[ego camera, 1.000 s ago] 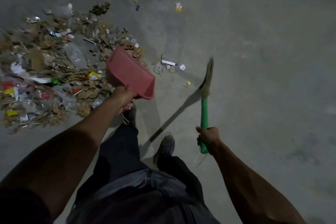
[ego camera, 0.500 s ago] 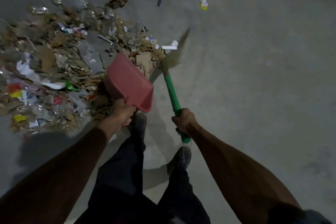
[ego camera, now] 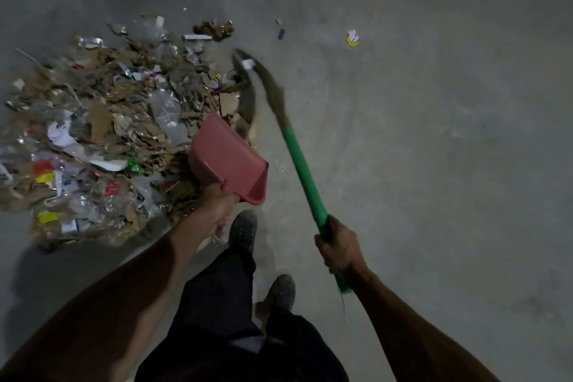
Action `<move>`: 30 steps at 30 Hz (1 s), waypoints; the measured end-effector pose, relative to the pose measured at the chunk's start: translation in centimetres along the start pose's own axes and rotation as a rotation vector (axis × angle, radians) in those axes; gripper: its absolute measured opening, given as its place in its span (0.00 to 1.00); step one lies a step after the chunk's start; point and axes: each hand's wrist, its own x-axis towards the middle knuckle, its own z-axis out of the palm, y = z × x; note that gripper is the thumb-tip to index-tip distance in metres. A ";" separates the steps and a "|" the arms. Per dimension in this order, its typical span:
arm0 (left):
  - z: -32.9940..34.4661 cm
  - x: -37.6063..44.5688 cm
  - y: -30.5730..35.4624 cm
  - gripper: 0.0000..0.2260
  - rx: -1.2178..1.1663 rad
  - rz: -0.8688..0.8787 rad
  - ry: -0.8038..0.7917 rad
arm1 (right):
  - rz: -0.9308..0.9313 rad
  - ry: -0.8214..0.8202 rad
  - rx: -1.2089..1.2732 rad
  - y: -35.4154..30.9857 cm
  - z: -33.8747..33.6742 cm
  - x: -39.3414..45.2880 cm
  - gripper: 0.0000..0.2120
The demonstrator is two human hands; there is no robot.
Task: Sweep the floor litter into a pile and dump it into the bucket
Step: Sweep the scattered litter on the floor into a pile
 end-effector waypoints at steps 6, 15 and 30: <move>-0.1 -0.7 0.0 0.09 0.042 -0.027 -0.041 | 0.315 0.048 0.213 4.2 -1.0 -4.2 0.07; -1.6 -1.3 -1.0 0.07 0.067 -0.047 -0.031 | 0.301 -0.207 0.066 -0.1 2.6 -1.5 0.15; -1.9 -1.1 4.7 0.08 -0.015 0.034 -0.031 | 0.115 0.047 0.245 -5.0 -4.9 0.0 0.09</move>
